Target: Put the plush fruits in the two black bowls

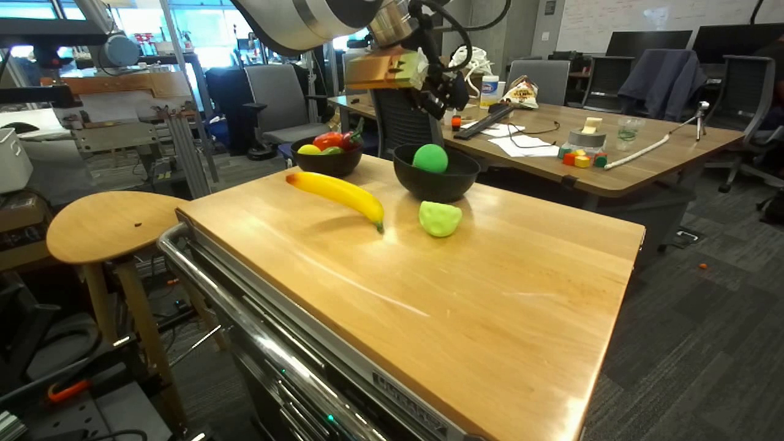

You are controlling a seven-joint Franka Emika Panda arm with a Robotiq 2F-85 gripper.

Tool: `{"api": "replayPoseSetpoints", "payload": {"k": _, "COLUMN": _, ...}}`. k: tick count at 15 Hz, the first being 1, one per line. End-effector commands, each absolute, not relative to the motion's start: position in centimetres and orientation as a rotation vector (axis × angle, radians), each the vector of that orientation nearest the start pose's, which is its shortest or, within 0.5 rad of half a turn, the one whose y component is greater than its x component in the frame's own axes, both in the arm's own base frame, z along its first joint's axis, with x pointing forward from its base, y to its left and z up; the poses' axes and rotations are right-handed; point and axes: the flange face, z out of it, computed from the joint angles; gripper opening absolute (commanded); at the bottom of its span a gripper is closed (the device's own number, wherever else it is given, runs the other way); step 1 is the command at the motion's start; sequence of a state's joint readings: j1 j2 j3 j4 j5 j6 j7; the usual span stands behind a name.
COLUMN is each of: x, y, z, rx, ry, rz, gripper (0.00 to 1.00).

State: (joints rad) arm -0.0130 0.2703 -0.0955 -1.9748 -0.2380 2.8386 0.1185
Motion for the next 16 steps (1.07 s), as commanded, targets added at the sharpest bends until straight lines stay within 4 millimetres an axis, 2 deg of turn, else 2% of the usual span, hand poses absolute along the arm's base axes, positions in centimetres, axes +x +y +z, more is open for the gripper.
{"api": "replayPoseSetpoints", "payload": {"k": 1, "x": 66.5, "y": -5.6, "z": 40.0, "rx": -3.172, "ry": 0.065, "rz": -0.965, "gripper": 0.04}}
{"api": "replayPoseSetpoints", "payload": {"k": 6, "x": 66.5, "y": -5.2, "z": 40.5, "rx": -3.166, "ry": 0.069, "rz": -0.899, "gripper": 0.05}}
{"api": "replayPoseSetpoints", "payload": {"k": 7, "x": 66.0, "y": -4.7, "z": 40.9, "rx": -3.171, "ry": 0.054, "rz": -0.875, "gripper": 0.29}}
{"api": "replayPoseSetpoints", "payload": {"k": 9, "x": 64.8, "y": -3.8, "z": 41.8, "rx": -3.217, "ry": 0.006, "rz": -0.799, "gripper": 0.31}}
{"api": "replayPoseSetpoints", "payload": {"k": 10, "x": 65.8, "y": -4.8, "z": 39.7, "rx": -3.194, "ry": 0.048, "rz": -0.833, "gripper": 0.11}}
{"api": "replayPoseSetpoints", "payload": {"k": 12, "x": 65.5, "y": -4.0, "z": 40.6, "rx": -3.205, "ry": 0.033, "rz": -0.8, "gripper": 0.28}}
{"api": "replayPoseSetpoints", "payload": {"k": 13, "x": 64.9, "y": -3.8, "z": 40.9, "rx": -3.219, "ry": 0.019, "rz": -0.792, "gripper": 0.56}}
{"api": "replayPoseSetpoints", "payload": {"k": 15, "x": 63.0, "y": -3.4, "z": 40.7, "rx": -3.252, "ry": -0.014, "rz": -0.717, "gripper": 0.59}}
{"api": "replayPoseSetpoints", "payload": {"k": 16, "x": 61.6, "y": -3.0, "z": 40.2, "rx": -3.252, "ry": -0.026, "rz": -0.64, "gripper": 0.66}}
